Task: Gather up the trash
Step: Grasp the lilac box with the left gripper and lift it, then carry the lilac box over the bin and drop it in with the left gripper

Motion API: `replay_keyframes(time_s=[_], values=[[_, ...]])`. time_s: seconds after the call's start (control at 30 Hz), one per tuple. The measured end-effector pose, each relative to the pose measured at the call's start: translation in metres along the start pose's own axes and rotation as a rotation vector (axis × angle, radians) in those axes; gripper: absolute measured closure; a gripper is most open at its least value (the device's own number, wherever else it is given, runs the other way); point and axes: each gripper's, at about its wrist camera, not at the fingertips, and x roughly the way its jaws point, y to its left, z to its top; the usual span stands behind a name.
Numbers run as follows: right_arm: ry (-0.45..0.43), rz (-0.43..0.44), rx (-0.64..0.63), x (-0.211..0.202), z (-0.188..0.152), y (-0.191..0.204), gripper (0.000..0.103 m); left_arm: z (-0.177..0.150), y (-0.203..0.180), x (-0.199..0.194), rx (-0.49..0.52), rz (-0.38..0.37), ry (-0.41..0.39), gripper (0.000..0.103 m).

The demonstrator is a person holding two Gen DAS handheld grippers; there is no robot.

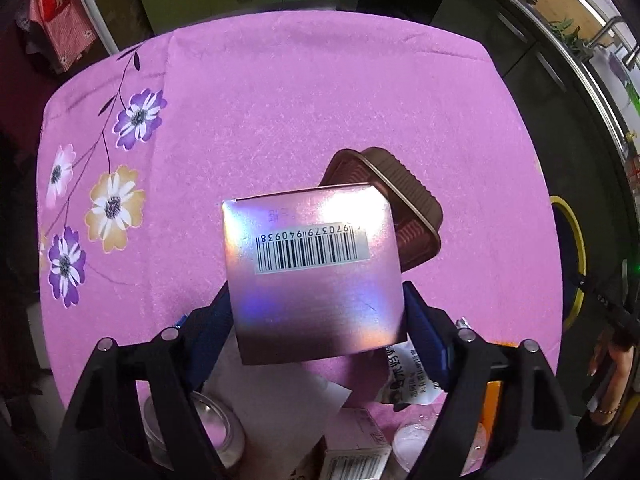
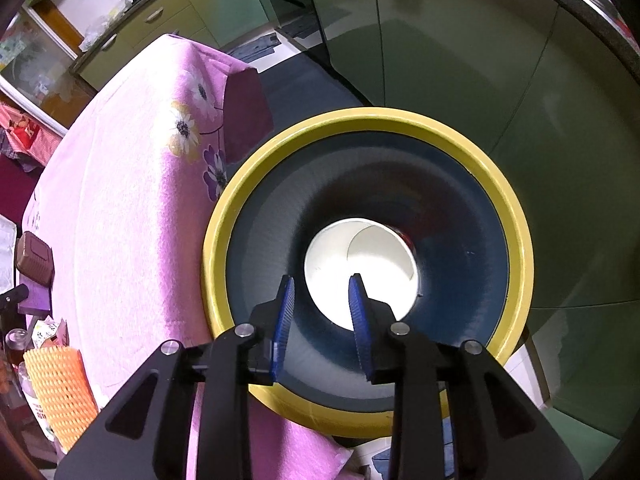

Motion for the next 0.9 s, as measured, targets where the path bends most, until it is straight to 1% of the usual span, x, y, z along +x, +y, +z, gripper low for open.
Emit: replay_keyframes(time_s=[0.2, 0.3, 0.43, 0.53, 0.63, 0.73, 0.9], values=[[0.004, 0.008, -0.001, -0.001, -0.006, -0.001, 0.074, 0.000, 0.004, -0.004, 0.019, -0.007, -0.010, 0.028], [0.007, 0.010, -0.006, -0.002, -0.007, 0.000, 0.074, -0.004, 0.007, -0.014, 0.041, -0.014, -0.027, 0.028], [0.003, 0.007, -0.005, -0.004, -0.006, -0.001, 0.074, -0.012, 0.005, -0.036, 0.089, -0.017, -0.069, 0.028], [-0.004, 0.009, 0.002, -0.006, -0.007, -0.003, 0.074, -0.019, -0.005, -0.055, 0.136, -0.047, -0.090, 0.028], [-0.007, 0.010, 0.008, -0.007, -0.009, -0.005, 0.074, -0.024, -0.018, -0.070, 0.180, -0.063, -0.123, 0.028], [-0.007, 0.013, 0.011, -0.007, -0.013, -0.007, 0.074, -0.028, -0.040, -0.087, 0.240, -0.088, -0.160, 0.028], [-0.013, 0.024, 0.013, -0.011, -0.017, -0.012, 0.074, -0.033, -0.071, -0.103, 0.314, -0.125, -0.184, 0.028]])
